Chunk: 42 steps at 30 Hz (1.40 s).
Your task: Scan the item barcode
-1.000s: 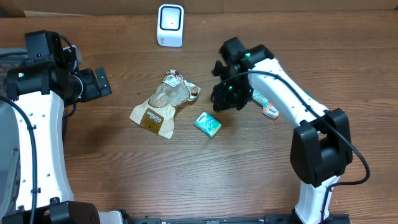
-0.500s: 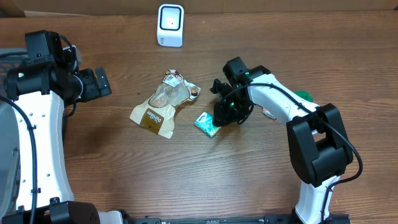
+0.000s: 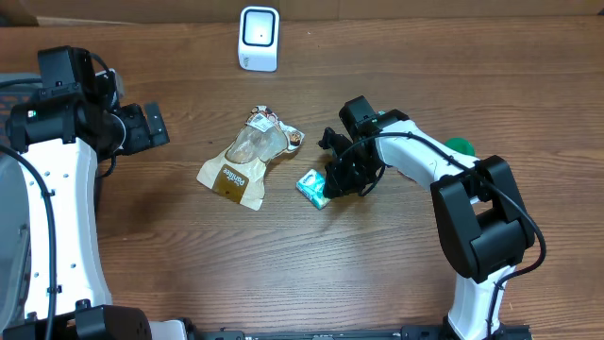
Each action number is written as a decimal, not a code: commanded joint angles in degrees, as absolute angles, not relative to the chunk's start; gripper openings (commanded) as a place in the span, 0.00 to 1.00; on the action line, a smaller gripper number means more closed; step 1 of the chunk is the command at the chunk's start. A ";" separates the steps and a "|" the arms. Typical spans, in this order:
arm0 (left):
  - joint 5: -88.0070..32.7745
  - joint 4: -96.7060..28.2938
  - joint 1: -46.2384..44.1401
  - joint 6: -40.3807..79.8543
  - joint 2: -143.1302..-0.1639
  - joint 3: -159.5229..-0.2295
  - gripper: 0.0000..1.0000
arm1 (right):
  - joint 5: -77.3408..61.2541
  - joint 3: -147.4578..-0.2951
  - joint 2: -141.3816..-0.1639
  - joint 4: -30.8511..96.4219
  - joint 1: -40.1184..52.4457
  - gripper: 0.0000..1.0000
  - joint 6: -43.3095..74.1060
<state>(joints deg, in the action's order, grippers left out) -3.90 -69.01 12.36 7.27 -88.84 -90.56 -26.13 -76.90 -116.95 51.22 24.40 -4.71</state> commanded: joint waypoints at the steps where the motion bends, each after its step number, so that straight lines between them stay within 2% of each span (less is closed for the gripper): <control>1: -4.08 -68.97 11.97 6.59 -88.49 -90.89 1.00 | -26.72 -76.73 -118.08 51.16 24.67 0.04 -4.27; 6: -4.08 -68.97 11.97 6.59 -88.49 -90.89 1.00 | -35.16 -79.11 -117.56 53.25 24.62 0.04 -4.08; 21: -4.08 -68.97 11.99 6.59 -88.49 -90.89 1.00 | -83.81 -85.89 -112.07 51.44 22.55 0.04 -2.66; 23: -4.08 -68.97 11.97 6.59 -88.49 -90.89 0.99 | -89.91 -85.97 -112.07 49.91 21.43 0.04 1.65; 25: -4.08 -68.97 11.97 6.59 -88.49 -90.89 1.00 | -89.91 -86.02 -112.07 47.72 20.05 0.04 10.87; 29: -4.08 -68.97 11.97 6.59 -88.49 -90.89 1.00 | -89.93 -86.00 -112.07 46.04 17.87 0.04 18.22; 42: -4.08 -68.97 11.97 6.59 -88.49 -90.89 1.00 | -89.91 -86.00 -112.07 43.68 16.64 0.04 20.78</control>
